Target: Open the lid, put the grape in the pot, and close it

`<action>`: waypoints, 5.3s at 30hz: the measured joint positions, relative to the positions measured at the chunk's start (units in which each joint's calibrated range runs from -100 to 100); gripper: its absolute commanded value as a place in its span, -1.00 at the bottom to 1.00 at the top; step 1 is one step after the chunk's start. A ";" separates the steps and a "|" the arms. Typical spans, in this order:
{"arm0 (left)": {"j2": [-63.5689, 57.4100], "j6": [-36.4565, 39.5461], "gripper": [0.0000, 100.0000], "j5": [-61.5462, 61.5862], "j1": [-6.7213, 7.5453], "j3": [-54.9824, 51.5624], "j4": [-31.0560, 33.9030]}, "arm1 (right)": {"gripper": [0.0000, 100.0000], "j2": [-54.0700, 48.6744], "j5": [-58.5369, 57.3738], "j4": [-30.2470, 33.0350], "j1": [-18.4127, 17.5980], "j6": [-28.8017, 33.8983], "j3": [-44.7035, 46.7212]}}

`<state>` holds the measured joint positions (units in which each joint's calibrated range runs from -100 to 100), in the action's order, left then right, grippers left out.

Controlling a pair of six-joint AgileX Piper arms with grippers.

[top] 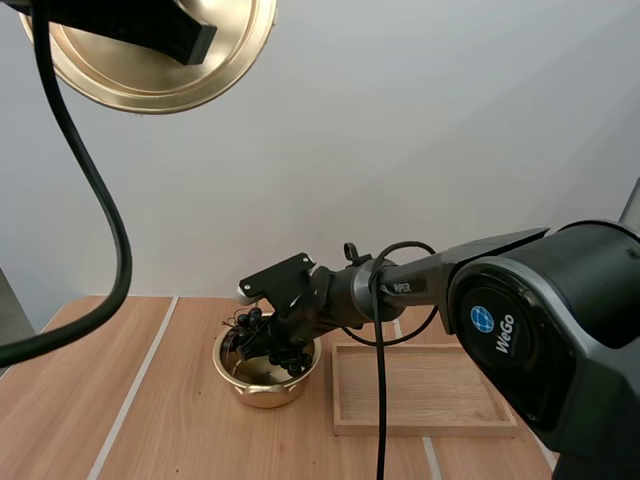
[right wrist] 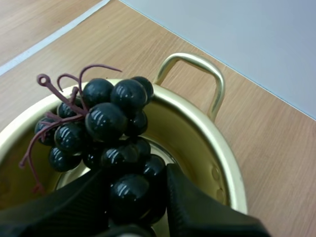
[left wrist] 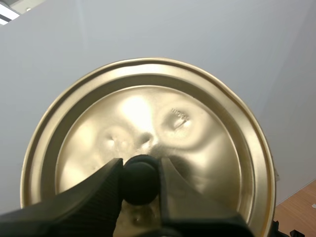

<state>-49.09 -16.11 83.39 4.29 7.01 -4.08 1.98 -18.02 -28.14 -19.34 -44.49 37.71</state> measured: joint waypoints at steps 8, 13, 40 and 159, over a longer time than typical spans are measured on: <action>0.00 0.00 -1.00 0.00 0.00 0.00 0.00 | 0.64 0.00 0.31 0.04 0.00 0.00 0.00; 0.00 0.00 -1.00 0.00 0.00 0.00 0.00 | 1.00 0.00 -0.74 0.28 0.00 0.00 0.00; 0.00 0.00 -1.00 0.22 0.00 0.00 0.00 | -1.00 -19.09 -18.03 0.41 0.00 0.00 0.00; 4.48 -7.44 -1.00 2.86 0.00 -30.15 2.22 | -1.00 -68.45 -60.99 21.65 6.98 15.53 4.00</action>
<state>-44.61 -23.55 86.26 4.29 -23.14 -1.86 -66.47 -79.00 -6.49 -12.36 -28.96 41.71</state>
